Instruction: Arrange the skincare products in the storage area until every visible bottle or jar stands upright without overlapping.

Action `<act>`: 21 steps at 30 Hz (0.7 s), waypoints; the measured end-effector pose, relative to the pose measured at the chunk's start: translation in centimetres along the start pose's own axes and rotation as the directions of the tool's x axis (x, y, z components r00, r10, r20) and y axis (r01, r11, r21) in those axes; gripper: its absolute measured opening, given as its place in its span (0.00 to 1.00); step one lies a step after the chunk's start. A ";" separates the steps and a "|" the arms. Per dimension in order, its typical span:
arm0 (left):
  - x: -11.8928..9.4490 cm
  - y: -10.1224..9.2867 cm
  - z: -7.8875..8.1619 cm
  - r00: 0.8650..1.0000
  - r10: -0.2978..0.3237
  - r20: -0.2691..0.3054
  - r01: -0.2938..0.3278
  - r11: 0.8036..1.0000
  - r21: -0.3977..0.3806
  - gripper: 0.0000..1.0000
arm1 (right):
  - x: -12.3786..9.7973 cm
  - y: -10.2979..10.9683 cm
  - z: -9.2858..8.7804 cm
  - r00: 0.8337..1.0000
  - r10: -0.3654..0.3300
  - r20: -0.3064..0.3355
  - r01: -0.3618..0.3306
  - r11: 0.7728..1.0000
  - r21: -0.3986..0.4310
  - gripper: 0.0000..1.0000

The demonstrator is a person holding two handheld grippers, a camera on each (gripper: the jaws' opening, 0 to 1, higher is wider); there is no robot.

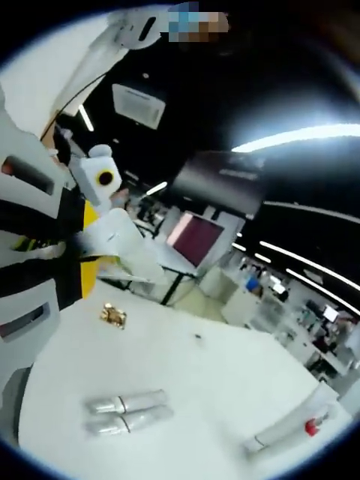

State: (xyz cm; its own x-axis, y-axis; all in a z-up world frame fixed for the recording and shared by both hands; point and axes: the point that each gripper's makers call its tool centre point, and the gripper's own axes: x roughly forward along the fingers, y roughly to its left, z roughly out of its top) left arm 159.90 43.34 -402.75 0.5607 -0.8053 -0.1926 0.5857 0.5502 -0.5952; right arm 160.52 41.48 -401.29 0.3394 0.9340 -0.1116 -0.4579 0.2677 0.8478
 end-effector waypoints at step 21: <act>-0.6 -4.8 -1.3 0.927 -0.371 -0.054 0.331 0.877 -0.348 0.00 | -1.1 2.8 -1.8 0.940 0.193 -0.283 -0.216 0.975 -0.053 0.00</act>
State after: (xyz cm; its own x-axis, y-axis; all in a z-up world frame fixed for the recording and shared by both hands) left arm 156.04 40.92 -400.77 0.2712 -0.9625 -0.0001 0.4956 0.1397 -0.8573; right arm 157.38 41.65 -399.70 -0.0015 0.9961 -0.0882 -0.5628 0.0721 0.8234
